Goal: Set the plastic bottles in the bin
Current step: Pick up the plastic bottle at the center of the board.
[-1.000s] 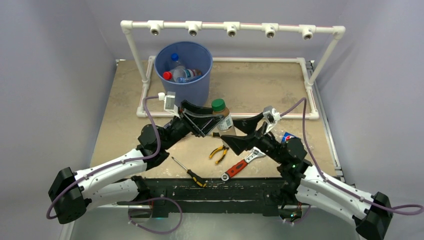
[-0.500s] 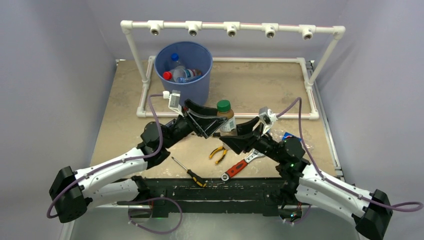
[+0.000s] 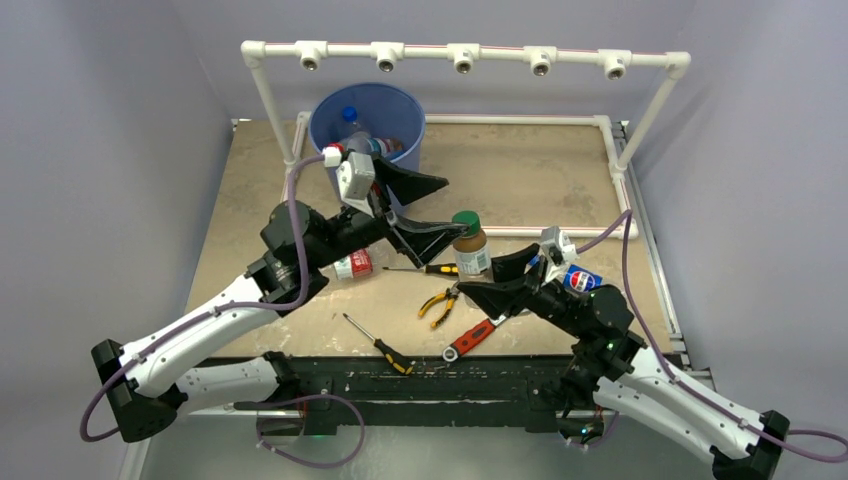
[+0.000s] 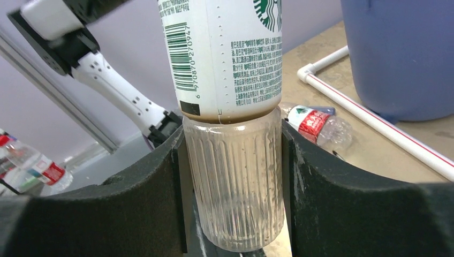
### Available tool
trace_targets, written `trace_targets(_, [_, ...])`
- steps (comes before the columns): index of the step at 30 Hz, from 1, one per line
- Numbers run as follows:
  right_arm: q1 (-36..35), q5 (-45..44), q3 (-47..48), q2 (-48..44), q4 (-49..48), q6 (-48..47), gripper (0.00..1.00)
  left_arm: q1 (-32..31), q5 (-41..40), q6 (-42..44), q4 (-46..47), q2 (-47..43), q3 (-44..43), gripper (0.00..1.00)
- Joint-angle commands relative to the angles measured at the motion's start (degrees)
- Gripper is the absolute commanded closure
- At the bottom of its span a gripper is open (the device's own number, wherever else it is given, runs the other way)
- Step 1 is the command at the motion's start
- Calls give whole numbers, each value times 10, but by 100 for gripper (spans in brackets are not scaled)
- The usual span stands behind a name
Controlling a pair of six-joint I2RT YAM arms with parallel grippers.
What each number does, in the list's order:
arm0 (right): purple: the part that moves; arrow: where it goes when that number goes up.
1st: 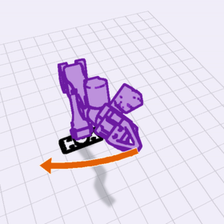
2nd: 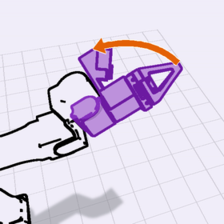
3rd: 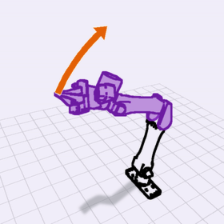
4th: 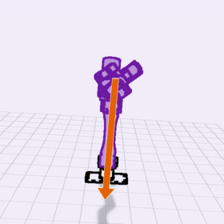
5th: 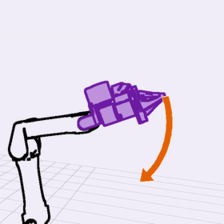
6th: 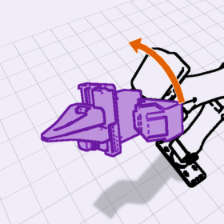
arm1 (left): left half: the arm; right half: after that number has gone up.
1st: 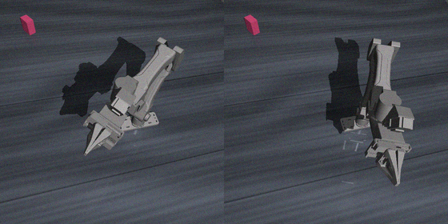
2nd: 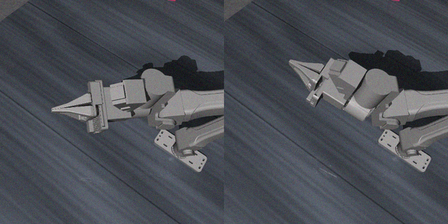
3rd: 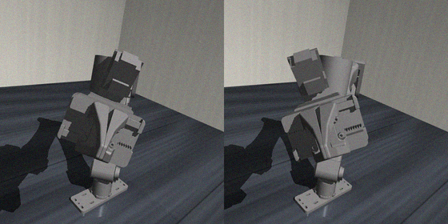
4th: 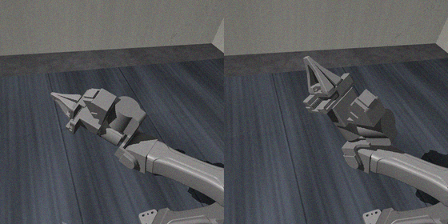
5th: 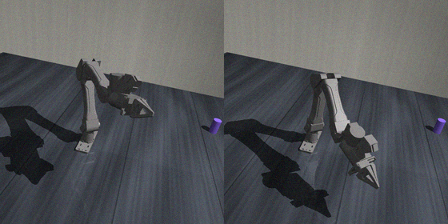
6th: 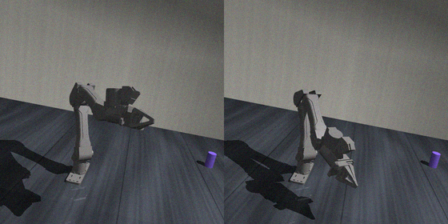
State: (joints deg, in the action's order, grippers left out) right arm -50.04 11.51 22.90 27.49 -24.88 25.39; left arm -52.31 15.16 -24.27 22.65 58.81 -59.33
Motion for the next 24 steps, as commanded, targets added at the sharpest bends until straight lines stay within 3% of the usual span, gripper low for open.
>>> trace_targets(1, [-1, -11, 17, -3, 44, -38, 66, -2, 64, 139, -111, 8, -43, 4])
trace_targets(7, [-1, -30, 0, -11, 23, -39, 70, 18, 76, 115, -52, -19, 26, 1])
trace_targets(16, [-1, -26, -17, -17, -35, -29, 72, 30, 117, 71, -56, -9, 34, 1])
trace_targets(24, [-1, -12, -15, 10, -46, -35, 73, 31, 164, -2, 27, -1, 57, 4])
